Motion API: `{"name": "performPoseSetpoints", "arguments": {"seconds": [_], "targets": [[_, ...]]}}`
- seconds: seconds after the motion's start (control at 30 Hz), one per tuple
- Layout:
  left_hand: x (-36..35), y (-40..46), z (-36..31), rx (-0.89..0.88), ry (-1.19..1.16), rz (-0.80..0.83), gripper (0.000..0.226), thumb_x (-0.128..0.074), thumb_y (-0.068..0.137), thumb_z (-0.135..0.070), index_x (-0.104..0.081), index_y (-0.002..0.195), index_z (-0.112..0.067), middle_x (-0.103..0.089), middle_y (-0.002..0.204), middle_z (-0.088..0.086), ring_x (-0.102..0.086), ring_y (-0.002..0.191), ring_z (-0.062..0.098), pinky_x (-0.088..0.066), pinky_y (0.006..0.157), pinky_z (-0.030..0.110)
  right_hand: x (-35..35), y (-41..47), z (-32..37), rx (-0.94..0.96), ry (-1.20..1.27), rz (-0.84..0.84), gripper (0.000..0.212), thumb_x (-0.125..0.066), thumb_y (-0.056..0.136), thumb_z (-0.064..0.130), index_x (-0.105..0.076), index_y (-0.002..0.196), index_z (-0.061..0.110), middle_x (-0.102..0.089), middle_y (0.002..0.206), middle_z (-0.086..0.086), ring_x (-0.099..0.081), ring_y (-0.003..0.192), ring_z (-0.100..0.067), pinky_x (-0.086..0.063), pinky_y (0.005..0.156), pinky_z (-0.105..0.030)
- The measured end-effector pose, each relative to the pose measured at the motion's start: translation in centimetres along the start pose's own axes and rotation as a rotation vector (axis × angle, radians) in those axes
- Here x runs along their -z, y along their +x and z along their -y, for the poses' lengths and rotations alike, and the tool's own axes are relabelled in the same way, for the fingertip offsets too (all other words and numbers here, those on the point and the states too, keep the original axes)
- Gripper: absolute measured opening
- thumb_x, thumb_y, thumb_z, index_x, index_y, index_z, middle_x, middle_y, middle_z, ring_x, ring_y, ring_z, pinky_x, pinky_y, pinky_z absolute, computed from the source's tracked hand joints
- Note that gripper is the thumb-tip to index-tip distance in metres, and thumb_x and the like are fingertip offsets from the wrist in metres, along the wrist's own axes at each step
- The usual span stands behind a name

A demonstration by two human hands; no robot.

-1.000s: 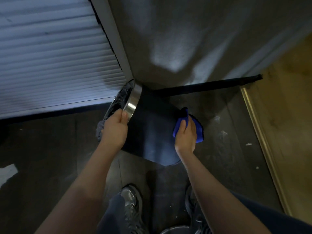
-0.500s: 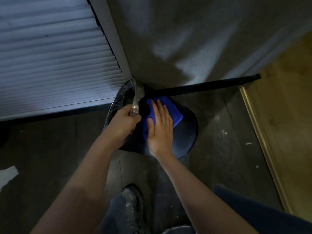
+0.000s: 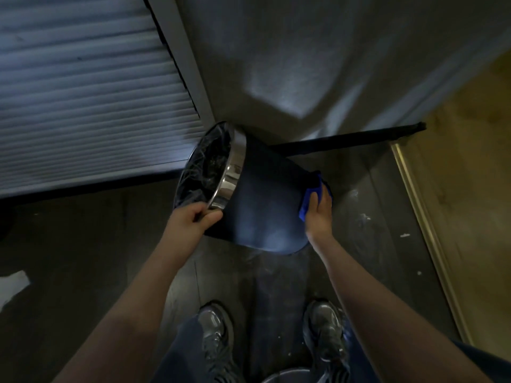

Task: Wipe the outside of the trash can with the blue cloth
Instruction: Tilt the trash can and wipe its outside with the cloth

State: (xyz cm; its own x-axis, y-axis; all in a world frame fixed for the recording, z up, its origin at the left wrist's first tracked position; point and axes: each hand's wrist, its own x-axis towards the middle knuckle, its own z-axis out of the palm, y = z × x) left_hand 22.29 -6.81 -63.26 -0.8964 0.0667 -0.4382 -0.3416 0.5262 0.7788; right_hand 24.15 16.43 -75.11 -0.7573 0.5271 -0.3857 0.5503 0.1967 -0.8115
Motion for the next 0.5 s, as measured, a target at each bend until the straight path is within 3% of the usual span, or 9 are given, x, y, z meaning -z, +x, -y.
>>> {"name": "performPoseSetpoints", "arguments": {"seconds": [0.1, 0.2, 0.27, 0.4, 0.5], "targets": [[-1.1, 0.4, -1.6, -0.007, -0.102, -0.068, 0.027, -0.062, 0.083, -0.013, -0.056, 0.061, 0.003, -0.048, 0.055, 0.005, -0.044, 0.059, 0.012, -0.036, 0.058, 0.025, 0.4, 0.2, -0.4, -0.104, 0.121, 0.035, 0.042, -0.03, 0.099, 0.026, -0.031, 0.139, 0.016, -0.04, 0.142, -0.01, -0.038, 0.131, -0.026, -0.028, 0.112, -0.04], [-1.2, 0.5, -1.9, 0.043, -0.166, -0.139, 0.022, -0.063, 0.082, -0.016, -0.066, 0.078, 0.005, -0.061, 0.073, 0.028, -0.053, 0.072, 0.022, -0.047, 0.071, 0.04, 0.6, -0.5, -1.5, -0.185, 0.177, 0.07, 0.037, -0.031, 0.098, 0.03, -0.038, 0.133, 0.021, -0.054, 0.12, -0.008, -0.056, 0.102, -0.023, -0.04, 0.092, -0.032], [-1.1, 0.6, -1.7, 0.079, -0.192, -0.156, 0.022, -0.063, 0.082, -0.018, -0.067, 0.081, 0.004, -0.061, 0.076, 0.026, -0.054, 0.074, 0.024, -0.046, 0.072, 0.04, 0.6, -0.7, -1.4, -0.188, 0.158, 0.071, 0.037, -0.03, 0.098, 0.031, -0.038, 0.134, 0.021, -0.055, 0.12, -0.009, -0.054, 0.089, -0.016, -0.037, 0.085, -0.029], [-0.9, 1.1, -1.6, 0.123, -0.208, -0.197, 0.019, -0.063, 0.082, -0.02, -0.066, 0.067, -0.008, -0.057, 0.068, 0.015, -0.052, 0.069, 0.022, -0.042, 0.068, 0.036, 0.0, -0.5, 0.9, -0.085, -0.085, 0.067, 0.039, -0.029, 0.099, 0.026, -0.039, 0.134, 0.013, -0.046, 0.135, -0.014, -0.045, 0.12, -0.03, -0.035, 0.104, -0.042], [-0.8, 1.5, -1.5, 0.135, -0.188, -0.211, 0.021, -0.061, 0.083, -0.023, -0.065, 0.064, -0.015, -0.061, 0.068, 0.013, -0.057, 0.073, 0.028, -0.047, 0.071, 0.04, -1.9, -2.4, 4.7, 0.141, -0.257, 0.026, 0.039, -0.03, 0.098, 0.019, -0.039, 0.135, 0.012, -0.047, 0.138, -0.015, -0.042, 0.127, -0.032, -0.034, 0.103, -0.048]]}}
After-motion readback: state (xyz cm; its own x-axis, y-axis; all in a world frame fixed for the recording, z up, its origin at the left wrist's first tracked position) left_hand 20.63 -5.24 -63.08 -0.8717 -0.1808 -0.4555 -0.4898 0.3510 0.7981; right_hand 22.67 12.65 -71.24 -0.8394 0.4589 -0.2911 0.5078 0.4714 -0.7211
